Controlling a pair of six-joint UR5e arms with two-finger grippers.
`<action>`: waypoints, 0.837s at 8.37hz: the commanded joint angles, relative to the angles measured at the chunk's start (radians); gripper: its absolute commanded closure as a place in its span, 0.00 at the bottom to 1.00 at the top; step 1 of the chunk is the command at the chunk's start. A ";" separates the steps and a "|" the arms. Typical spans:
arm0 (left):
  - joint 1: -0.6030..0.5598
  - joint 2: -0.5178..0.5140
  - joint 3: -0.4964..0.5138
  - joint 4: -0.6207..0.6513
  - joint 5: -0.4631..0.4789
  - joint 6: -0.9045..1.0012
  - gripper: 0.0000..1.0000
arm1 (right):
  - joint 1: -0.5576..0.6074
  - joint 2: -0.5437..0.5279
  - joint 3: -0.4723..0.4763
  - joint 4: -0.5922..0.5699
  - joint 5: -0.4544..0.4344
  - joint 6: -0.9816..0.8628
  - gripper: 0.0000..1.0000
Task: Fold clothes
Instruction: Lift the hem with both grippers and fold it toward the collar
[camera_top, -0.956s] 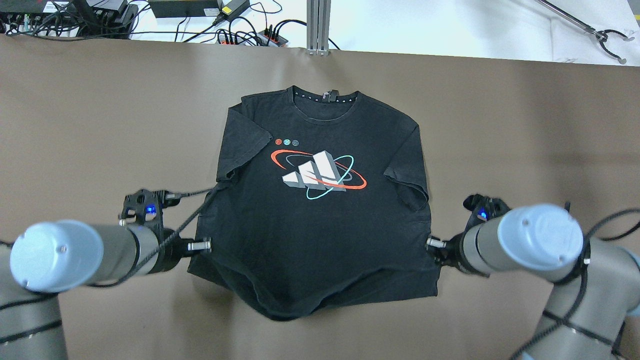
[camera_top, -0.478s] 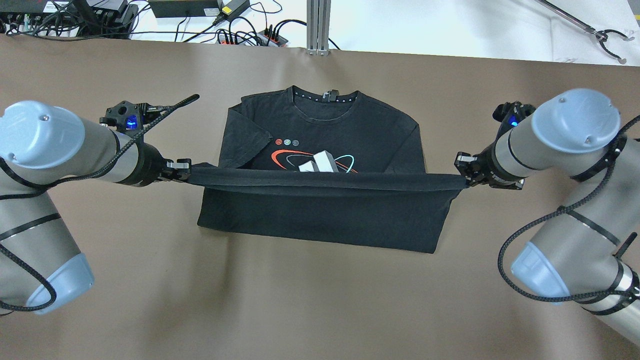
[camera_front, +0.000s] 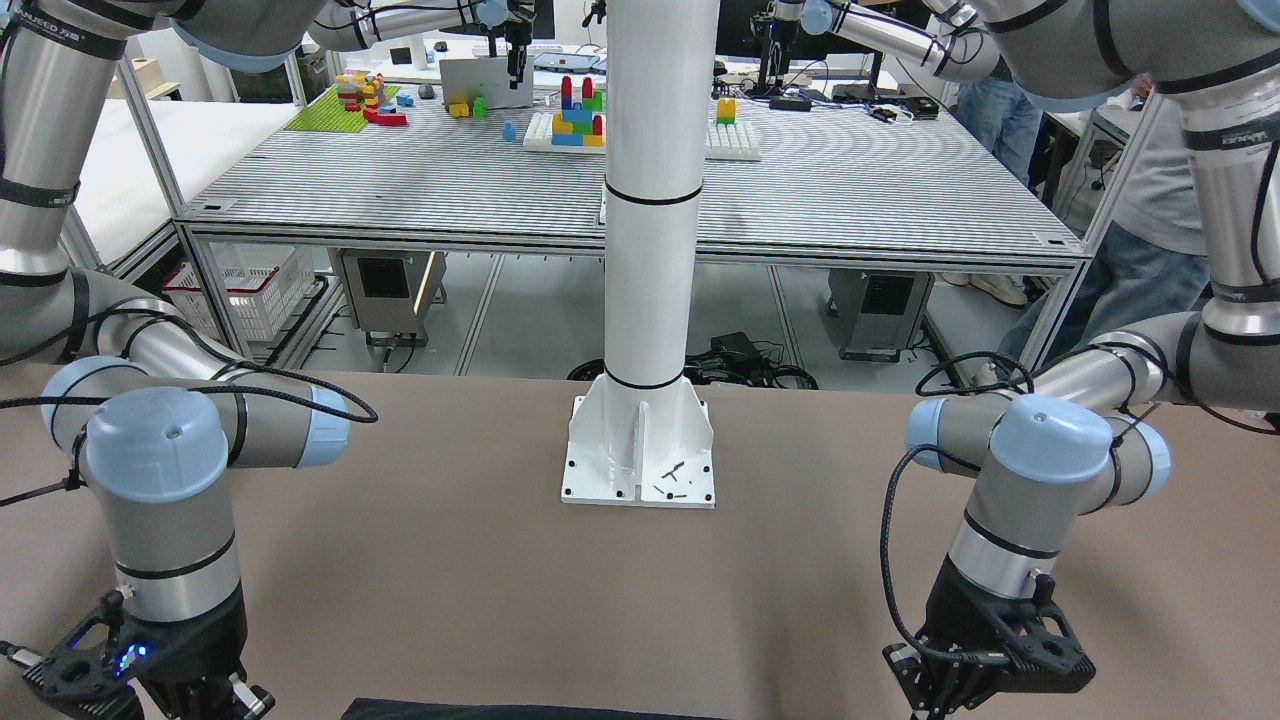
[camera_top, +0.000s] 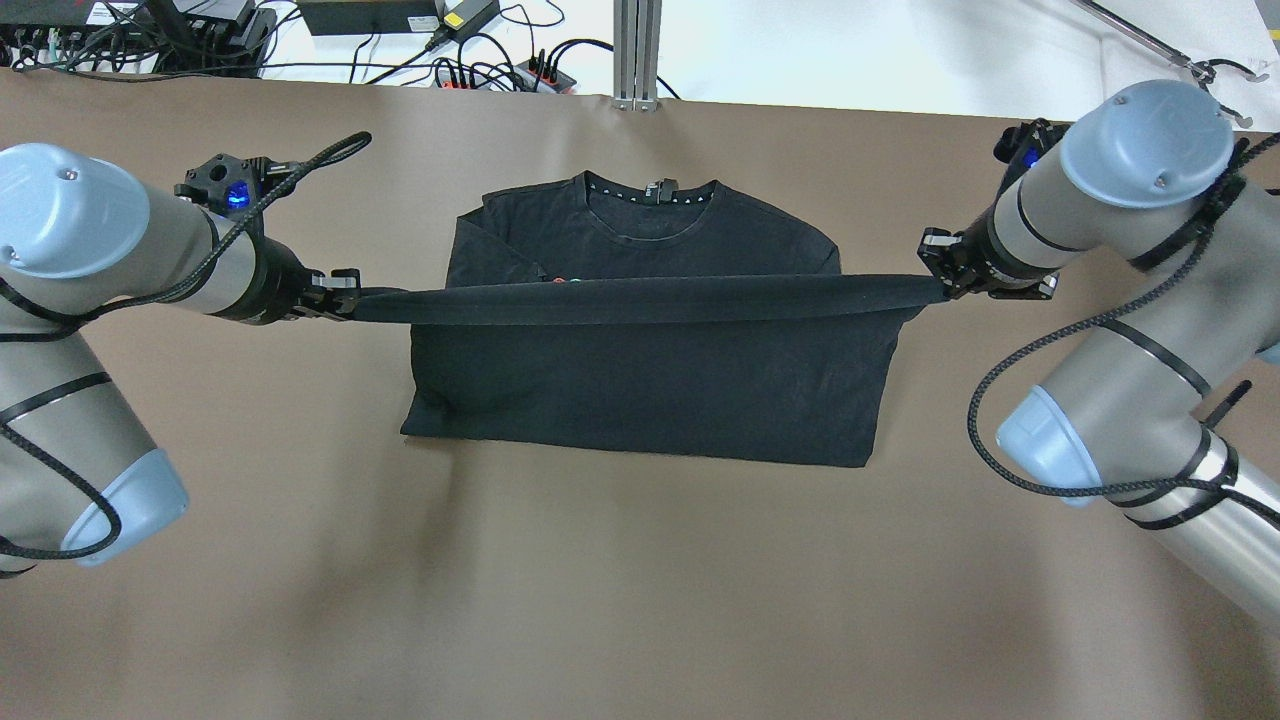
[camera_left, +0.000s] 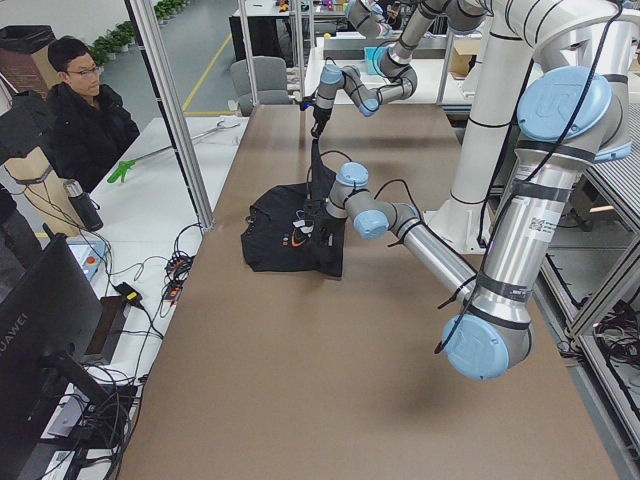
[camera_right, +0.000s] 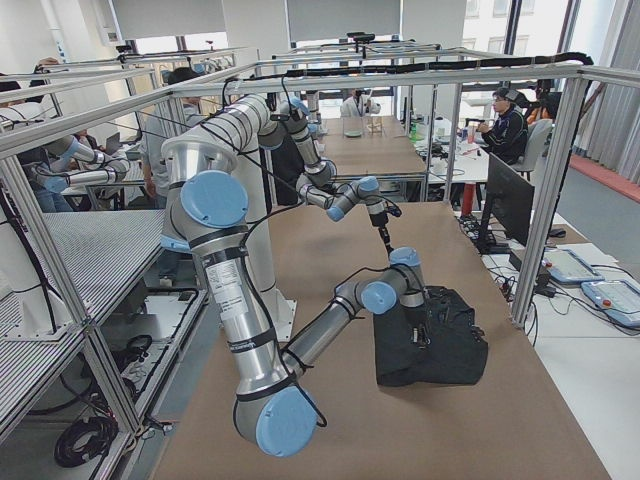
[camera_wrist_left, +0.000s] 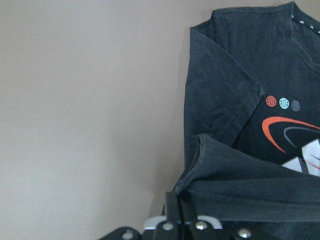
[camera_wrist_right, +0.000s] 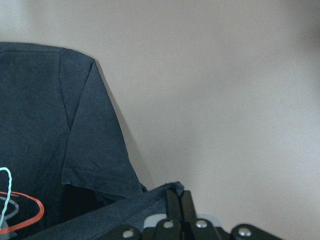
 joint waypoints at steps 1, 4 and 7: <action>-0.045 -0.158 0.186 -0.003 0.000 0.004 1.00 | 0.008 0.114 -0.171 0.022 -0.043 -0.032 1.00; -0.099 -0.325 0.465 -0.077 0.002 0.062 1.00 | 0.008 0.189 -0.381 0.192 -0.052 -0.022 1.00; -0.113 -0.422 0.764 -0.312 0.011 0.075 0.82 | 0.002 0.237 -0.557 0.345 -0.110 -0.015 0.72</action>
